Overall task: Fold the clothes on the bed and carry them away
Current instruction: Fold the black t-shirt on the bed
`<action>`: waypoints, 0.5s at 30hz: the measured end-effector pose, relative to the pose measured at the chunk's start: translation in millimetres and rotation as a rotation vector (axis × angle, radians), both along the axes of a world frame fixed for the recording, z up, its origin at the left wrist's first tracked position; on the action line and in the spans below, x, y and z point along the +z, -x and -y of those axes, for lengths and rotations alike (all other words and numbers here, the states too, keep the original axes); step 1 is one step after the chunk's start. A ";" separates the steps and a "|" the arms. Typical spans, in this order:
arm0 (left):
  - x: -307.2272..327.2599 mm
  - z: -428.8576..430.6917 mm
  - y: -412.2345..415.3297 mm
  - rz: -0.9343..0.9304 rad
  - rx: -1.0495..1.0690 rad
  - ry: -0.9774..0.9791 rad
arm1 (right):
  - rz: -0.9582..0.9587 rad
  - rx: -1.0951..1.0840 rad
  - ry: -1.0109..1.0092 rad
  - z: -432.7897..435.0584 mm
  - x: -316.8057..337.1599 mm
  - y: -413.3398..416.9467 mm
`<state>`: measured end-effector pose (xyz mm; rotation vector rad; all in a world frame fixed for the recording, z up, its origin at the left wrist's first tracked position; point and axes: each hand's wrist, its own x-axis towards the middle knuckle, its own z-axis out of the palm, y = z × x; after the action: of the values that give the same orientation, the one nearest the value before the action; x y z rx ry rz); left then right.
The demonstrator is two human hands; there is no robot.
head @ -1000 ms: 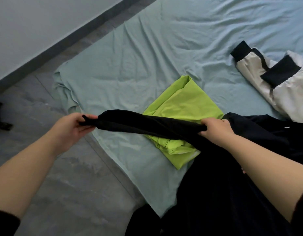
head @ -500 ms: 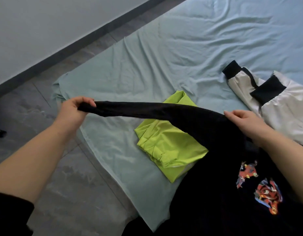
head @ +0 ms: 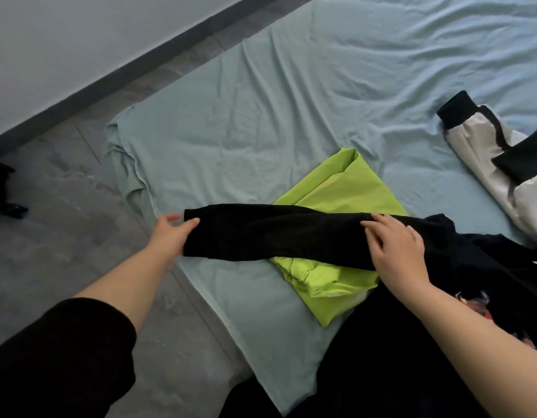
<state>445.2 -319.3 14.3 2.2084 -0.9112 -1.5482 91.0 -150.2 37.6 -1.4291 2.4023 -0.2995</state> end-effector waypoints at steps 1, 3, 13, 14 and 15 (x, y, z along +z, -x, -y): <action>-3.8 0.3 0.3 0.038 -0.023 0.018 | 0.010 -0.053 0.055 8.3 -0.8 2.2; -8.7 2.6 2.6 0.046 -0.070 0.039 | 0.025 -0.141 0.016 29.7 -2.1 11.4; 77.4 66.4 7.5 -0.019 -0.220 0.569 | 0.366 0.000 -0.984 100.1 41.5 30.6; 91.1 76.4 8.9 -0.034 -0.232 0.607 | 0.466 -0.012 -0.999 102.3 48.6 31.8; 104.2 86.5 11.0 -0.044 -0.248 0.633 | 0.587 -0.004 -0.979 106.4 56.7 33.8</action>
<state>434.2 -405.8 118.6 1.6515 -1.4622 -1.1661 57.2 -256.5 94.3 -0.7284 1.6502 0.3760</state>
